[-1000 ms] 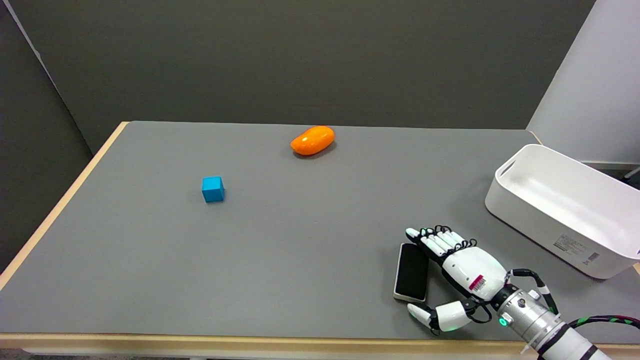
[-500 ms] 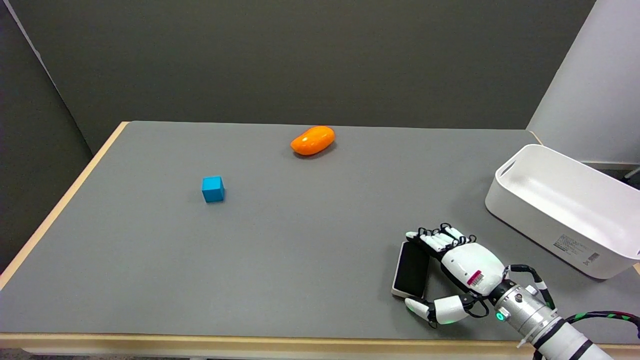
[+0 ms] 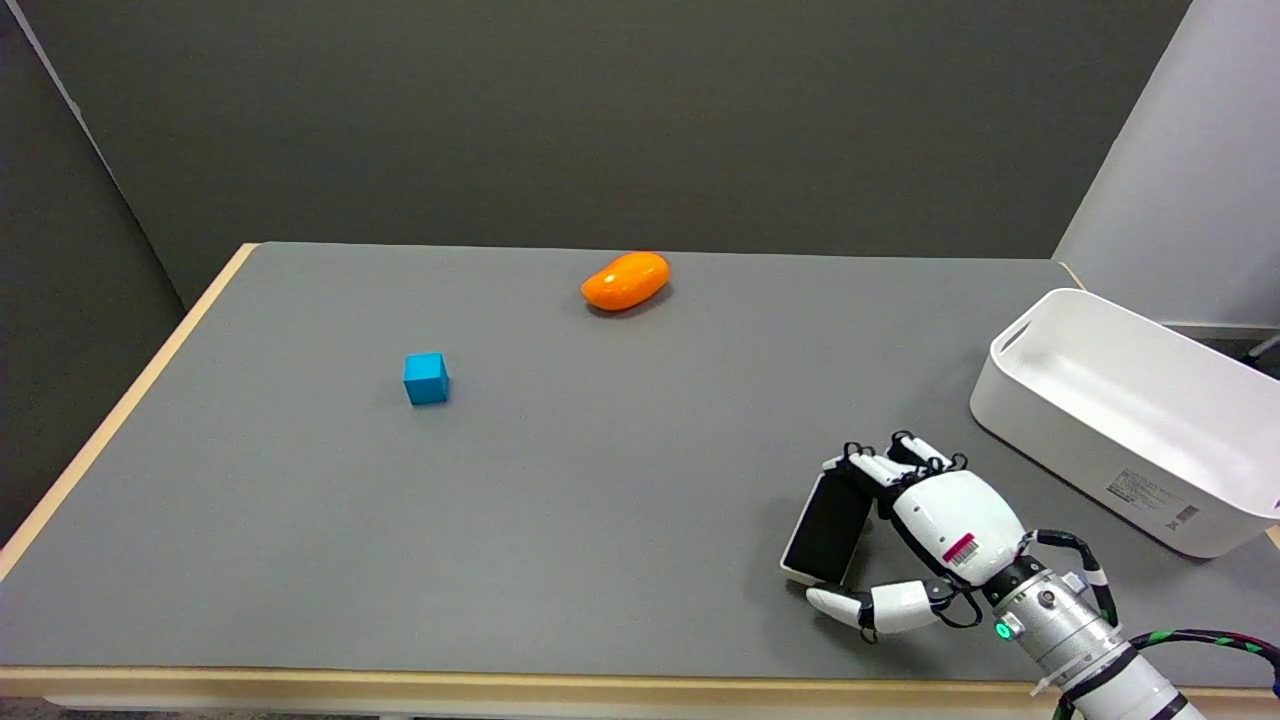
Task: Pick up the blackboard eraser.
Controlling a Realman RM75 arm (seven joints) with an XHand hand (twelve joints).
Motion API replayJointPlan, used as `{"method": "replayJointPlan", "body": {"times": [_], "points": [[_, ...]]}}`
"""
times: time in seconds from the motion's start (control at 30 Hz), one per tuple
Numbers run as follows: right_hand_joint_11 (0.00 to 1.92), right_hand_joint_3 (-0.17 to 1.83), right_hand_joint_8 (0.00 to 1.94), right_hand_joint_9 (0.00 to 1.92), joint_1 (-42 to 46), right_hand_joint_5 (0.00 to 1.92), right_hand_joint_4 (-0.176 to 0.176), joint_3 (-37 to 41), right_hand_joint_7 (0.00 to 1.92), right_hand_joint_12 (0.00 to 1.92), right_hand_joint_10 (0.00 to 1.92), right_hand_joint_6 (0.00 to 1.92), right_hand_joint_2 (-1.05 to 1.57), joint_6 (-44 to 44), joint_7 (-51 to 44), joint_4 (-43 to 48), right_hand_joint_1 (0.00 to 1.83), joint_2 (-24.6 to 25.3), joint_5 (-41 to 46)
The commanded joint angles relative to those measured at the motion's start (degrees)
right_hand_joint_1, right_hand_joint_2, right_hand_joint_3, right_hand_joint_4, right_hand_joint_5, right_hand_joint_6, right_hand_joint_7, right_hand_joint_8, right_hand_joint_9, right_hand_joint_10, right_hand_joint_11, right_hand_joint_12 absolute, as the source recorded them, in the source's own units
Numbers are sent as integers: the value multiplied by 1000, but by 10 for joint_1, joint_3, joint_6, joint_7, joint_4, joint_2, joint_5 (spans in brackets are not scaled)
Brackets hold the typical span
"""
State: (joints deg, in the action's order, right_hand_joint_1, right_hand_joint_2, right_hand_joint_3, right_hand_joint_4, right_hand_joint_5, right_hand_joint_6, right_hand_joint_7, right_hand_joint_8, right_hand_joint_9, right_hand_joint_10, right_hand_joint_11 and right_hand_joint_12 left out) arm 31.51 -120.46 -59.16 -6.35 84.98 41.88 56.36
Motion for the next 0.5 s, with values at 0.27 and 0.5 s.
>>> {"method": "replayJointPlan", "body": {"times": [0.27, 0.5], "points": [[261, 876, 1214, 754, -61, 514, -12, 97, 855, 1476, 1375, 1099, 724, -137, -61, 19, 840, 25, -59], [254, 182, 1471, 783, -127, 653, -176, 174, 719, 1467, 1393, 1459, 1188, -153, -61, 15, 1183, 27, -19]]}}
